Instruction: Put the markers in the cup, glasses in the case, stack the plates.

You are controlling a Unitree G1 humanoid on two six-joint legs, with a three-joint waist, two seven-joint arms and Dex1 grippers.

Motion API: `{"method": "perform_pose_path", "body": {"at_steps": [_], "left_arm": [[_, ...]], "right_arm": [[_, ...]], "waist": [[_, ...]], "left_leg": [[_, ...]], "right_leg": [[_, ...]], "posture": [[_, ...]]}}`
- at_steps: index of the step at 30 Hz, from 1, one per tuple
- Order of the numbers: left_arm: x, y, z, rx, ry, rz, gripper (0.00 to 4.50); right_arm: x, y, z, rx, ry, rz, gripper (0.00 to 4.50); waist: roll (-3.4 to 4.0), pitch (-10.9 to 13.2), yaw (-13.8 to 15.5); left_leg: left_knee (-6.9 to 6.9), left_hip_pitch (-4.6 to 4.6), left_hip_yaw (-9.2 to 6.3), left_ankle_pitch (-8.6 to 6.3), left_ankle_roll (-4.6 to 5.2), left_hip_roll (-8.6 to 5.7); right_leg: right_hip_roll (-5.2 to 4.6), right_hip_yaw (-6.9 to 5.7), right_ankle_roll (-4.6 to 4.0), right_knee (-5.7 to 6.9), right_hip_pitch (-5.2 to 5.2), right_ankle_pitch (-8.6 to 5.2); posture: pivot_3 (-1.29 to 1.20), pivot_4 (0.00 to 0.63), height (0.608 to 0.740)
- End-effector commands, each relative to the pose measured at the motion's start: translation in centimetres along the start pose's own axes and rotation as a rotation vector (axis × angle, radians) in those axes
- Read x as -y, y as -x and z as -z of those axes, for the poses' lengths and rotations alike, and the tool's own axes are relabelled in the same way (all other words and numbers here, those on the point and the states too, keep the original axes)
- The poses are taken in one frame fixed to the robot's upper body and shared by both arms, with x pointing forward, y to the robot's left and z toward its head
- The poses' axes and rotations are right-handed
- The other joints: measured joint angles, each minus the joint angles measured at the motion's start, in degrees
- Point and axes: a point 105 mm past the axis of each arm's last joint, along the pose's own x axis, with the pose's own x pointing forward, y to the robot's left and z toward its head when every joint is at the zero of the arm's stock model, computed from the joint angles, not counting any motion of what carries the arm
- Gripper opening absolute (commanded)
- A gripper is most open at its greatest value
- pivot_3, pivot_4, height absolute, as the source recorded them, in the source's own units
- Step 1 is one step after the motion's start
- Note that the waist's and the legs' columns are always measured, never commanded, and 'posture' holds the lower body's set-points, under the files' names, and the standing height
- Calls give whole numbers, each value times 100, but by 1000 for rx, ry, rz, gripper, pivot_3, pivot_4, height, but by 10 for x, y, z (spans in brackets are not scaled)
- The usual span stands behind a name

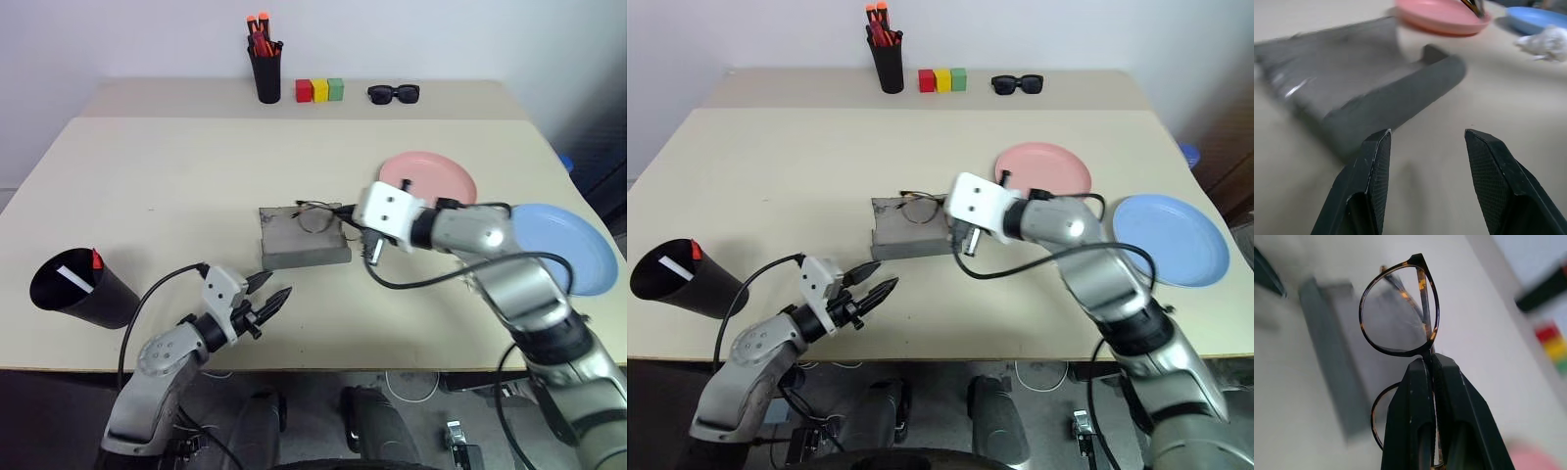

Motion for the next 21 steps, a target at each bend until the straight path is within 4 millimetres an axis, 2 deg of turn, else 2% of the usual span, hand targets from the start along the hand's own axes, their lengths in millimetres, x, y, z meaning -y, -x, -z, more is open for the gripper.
{"method": "perform_pose_path", "body": {"at_steps": [1,3,6,14,15,16,20,21], "left_arm": [[1,7,-14,57,-25,-20,2437],[1,10,-15,62,-25,-40,2437],[0,13,-15,65,-27,-64,2437],[2,15,-13,58,-28,-78,2437],[1,14,-14,59,-26,-81,2437],[0,13,-15,61,-26,-82,2437],[-6,6,-24,68,-12,-97,2437],[-8,3,-27,76,6,-103,2437]], "right_arm": [[2,-21,-7,47,75,-36,51],[0,-33,-5,54,90,-63,51],[-4,-40,4,41,106,-87,51],[-19,-42,16,32,61,-139,51],[-19,-42,16,32,56,-134,658],[-19,-41,16,34,51,-129,917],[-16,-36,10,53,35,-101,2861],[-15,-34,8,59,32,-92,2861]], "waist": [[-1,0,-26],[0,0,-54],[0,0,-32],[2,1,-50],[2,1,-49],[2,1,-48],[2,1,-43],[2,1,-43]], "left_leg": [[1,-2,1,0,0,-1],[1,0,11,0,0,-1],[-3,2,4,0,0,0],[-5,4,4,0,0,1],[-5,3,4,0,0,1],[-5,3,4,0,0,1],[-4,3,4,0,0,0],[-4,3,3,0,0,0]], "right_leg": [[-3,0,0,-4,2,0],[-7,3,0,-5,1,2],[-4,0,-1,1,-2,2],[-1,0,-2,2,-3,2],[0,0,-2,2,-3,2],[0,0,-2,2,-3,2],[0,0,-2,3,-3,2],[1,0,-2,3,-2,2]], "posture": [[0,150,740],[0,150,740],[0,150,740],[0,150,740],[0,150,740],[0,150,740],[0,150,740],[0,150,740]]}}
